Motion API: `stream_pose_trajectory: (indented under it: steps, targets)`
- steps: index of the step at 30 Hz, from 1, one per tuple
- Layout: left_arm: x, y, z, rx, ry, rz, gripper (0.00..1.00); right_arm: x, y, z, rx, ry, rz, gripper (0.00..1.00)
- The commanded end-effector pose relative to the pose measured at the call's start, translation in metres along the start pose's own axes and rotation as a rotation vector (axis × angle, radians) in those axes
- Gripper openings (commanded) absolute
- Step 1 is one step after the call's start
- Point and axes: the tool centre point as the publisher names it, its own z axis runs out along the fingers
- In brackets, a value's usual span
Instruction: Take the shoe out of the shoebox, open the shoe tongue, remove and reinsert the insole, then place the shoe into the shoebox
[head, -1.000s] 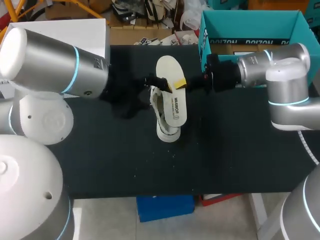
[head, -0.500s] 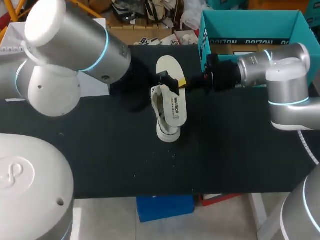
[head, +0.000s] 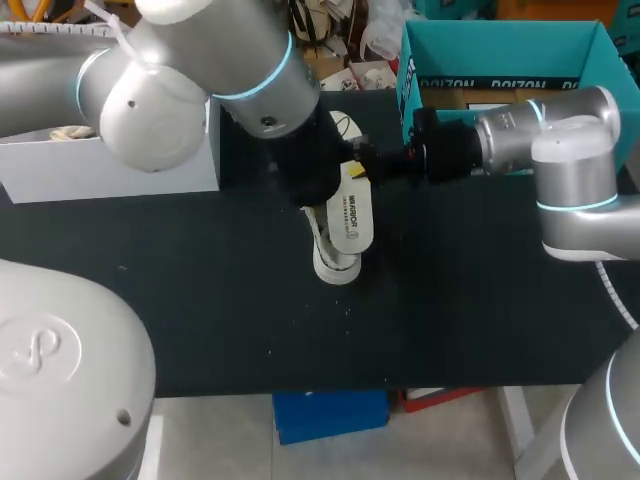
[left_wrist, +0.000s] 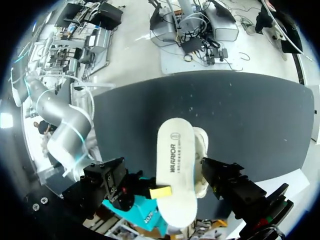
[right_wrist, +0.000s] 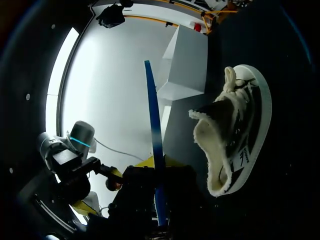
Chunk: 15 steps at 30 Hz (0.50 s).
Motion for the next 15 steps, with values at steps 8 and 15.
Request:
stream_pose_trajectory:
  steps: [8, 15]
  targets:
    - [0.001, -0.011, 0.012, -0.004, 0.212, -0.018, 1.0, -0.001, 0.001, 0.001, 0.001, 0.0, 0.001, 0.0]
    - [0.006, -0.006, 0.02, -0.004, 0.219, -0.026, 1.0, -0.001, 0.001, 0.001, 0.001, 0.0, 0.001, 0.0]
